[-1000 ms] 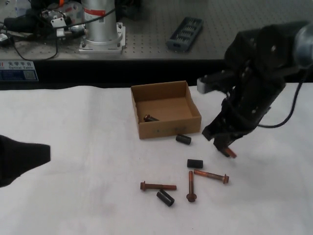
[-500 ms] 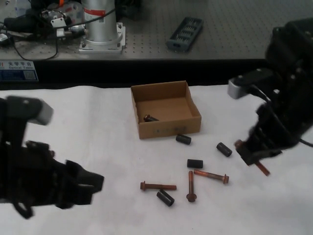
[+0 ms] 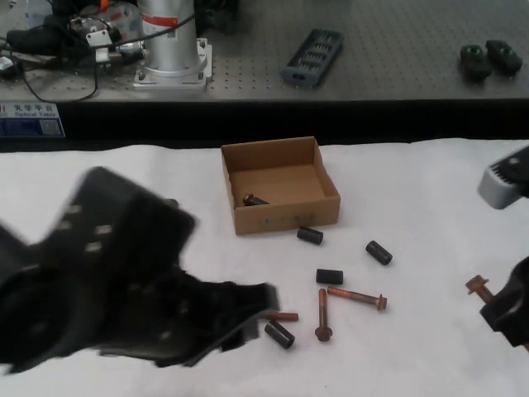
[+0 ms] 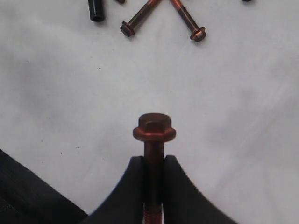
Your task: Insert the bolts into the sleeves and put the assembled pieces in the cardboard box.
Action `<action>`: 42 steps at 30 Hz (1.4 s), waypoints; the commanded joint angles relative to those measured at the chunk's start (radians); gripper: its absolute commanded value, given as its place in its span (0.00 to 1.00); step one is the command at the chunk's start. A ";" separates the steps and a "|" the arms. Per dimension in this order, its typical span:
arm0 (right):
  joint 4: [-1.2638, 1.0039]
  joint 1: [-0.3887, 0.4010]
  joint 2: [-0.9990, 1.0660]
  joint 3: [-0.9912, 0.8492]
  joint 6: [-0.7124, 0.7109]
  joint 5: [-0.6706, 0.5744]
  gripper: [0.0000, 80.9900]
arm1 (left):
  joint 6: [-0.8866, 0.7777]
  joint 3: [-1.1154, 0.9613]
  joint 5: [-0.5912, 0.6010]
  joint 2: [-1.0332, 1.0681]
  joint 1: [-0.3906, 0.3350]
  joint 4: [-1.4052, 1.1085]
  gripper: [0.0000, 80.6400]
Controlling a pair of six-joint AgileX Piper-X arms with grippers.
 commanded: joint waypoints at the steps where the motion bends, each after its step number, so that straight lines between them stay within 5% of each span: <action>1: 0.014 0.003 -0.027 0.000 0.011 -0.018 0.03 | -0.186 -0.072 -0.030 0.115 -0.023 -0.007 0.43; 17: 0.058 0.003 -0.100 0.000 0.023 -0.021 0.03 | -0.628 -0.195 -0.030 0.381 -0.028 0.040 0.43; 42: 0.051 0.003 -0.100 0.000 0.014 -0.021 0.03 | -0.646 -0.243 -0.044 0.518 -0.028 -0.149 0.43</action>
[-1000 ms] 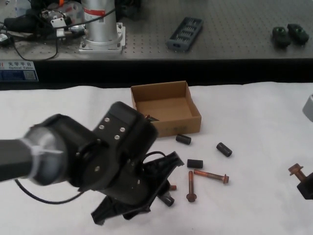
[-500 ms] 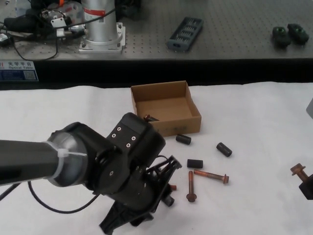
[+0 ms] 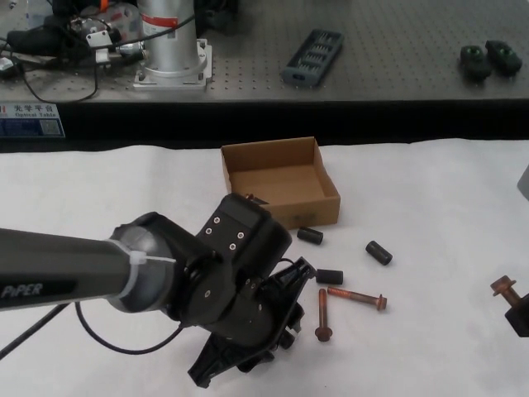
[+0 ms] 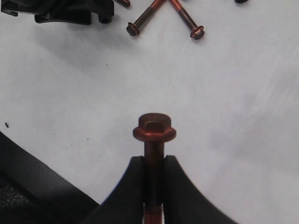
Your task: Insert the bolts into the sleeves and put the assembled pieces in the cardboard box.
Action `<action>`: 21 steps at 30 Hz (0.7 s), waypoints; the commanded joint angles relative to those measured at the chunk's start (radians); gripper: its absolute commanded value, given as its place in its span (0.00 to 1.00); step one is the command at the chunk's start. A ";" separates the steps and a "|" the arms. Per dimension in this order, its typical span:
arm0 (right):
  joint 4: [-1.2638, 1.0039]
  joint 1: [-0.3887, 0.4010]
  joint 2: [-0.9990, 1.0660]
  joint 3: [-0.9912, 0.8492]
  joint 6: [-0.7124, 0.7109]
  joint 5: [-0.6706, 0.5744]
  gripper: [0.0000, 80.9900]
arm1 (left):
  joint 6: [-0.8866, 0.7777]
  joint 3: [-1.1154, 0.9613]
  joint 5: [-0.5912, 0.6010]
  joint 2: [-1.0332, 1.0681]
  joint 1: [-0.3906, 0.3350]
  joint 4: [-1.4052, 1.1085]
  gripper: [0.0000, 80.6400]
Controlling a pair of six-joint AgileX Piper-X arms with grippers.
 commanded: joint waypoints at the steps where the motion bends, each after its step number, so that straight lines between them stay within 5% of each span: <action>1: -0.003 0.003 -0.011 0.000 -0.007 -0.021 0.03 | -0.018 -0.013 -0.014 0.026 -0.004 -0.035 0.43; 21: -0.019 0.003 -0.011 0.000 -0.007 -0.021 0.03 | -0.031 -0.013 -0.024 0.038 -0.004 0.032 0.30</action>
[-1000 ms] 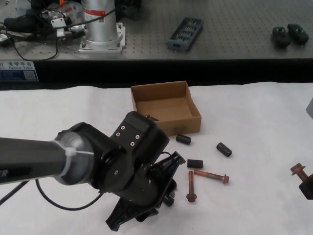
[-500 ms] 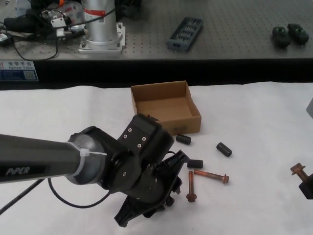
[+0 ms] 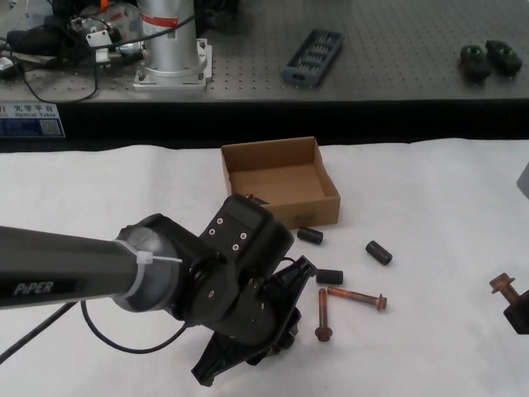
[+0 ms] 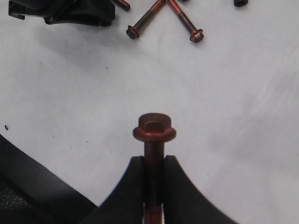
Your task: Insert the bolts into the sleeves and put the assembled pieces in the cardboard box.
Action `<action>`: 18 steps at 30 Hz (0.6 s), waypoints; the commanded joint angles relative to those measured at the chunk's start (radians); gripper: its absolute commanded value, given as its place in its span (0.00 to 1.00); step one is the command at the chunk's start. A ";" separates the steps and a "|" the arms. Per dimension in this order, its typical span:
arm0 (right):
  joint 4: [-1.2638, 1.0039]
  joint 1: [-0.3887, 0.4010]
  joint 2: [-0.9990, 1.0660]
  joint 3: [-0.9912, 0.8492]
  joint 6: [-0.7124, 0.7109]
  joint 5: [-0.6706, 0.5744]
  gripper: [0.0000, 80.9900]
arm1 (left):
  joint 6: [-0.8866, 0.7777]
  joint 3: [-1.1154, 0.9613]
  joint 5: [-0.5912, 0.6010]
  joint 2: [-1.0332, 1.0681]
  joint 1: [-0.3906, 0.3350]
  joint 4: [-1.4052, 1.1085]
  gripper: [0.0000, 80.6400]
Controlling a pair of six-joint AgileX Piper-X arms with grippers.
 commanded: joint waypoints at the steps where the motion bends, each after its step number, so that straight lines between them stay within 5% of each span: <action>1: -0.010 0.003 -0.011 0.000 -0.007 -0.021 0.03 | -0.023 -0.005 -0.026 0.020 -0.004 0.050 0.30; 7: -0.010 0.003 -0.011 0.000 -0.007 -0.021 0.03 | -0.045 -0.005 0.018 0.043 -0.004 0.043 0.29; 14: -0.010 0.003 -0.011 0.000 -0.007 -0.021 0.03 | -0.041 -0.005 0.044 0.045 -0.004 0.041 0.03; 18: -0.010 0.003 -0.011 0.000 -0.007 -0.021 0.03 | -0.036 -0.005 0.112 0.045 -0.004 0.041 0.01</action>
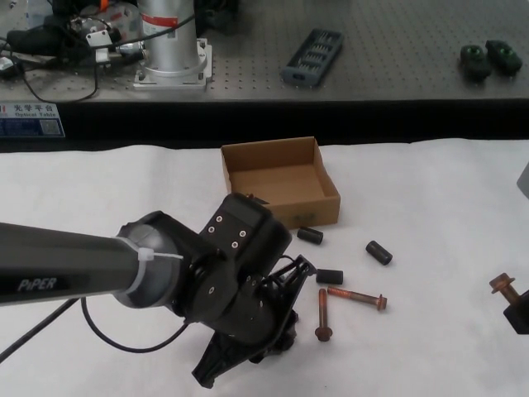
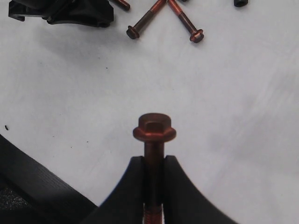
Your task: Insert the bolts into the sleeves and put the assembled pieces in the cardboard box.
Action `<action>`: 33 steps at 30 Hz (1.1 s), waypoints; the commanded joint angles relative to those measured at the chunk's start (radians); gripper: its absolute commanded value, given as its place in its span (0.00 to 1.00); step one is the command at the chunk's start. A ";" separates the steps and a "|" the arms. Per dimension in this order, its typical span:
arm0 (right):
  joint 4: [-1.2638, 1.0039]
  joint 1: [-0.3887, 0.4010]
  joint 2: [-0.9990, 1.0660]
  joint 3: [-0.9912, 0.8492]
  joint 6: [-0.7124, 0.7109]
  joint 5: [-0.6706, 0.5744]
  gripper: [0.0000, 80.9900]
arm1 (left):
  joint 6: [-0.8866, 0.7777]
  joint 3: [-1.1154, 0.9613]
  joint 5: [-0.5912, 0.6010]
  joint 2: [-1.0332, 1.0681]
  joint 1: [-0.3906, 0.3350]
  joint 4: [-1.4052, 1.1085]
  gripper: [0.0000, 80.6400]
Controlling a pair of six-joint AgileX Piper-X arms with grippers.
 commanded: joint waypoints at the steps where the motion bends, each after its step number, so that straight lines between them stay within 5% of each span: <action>1: -0.010 0.003 -0.011 0.000 -0.007 -0.021 0.03 | -0.002 0.004 0.079 0.033 -0.007 0.024 0.01; 6: -0.010 0.003 -0.011 0.000 -0.007 -0.021 0.03 | 0.202 0.004 0.142 -0.002 -0.007 0.016 0.01; 11: -0.023 0.003 -0.011 0.000 -0.002 -0.026 0.03 | 0.621 0.004 0.166 -0.115 0.012 0.016 0.01; 18: -0.222 0.003 0.006 0.000 0.132 -0.204 0.03 | 1.162 0.004 0.511 -0.295 0.099 0.024 0.01; 25: -0.544 0.003 0.101 0.000 0.378 -0.426 0.03 | 1.293 0.004 0.823 -0.444 0.221 0.024 0.01; 33: -1.027 0.003 0.246 0.000 0.753 -0.592 0.03 | 1.329 0.004 1.037 -0.516 0.290 0.024 0.01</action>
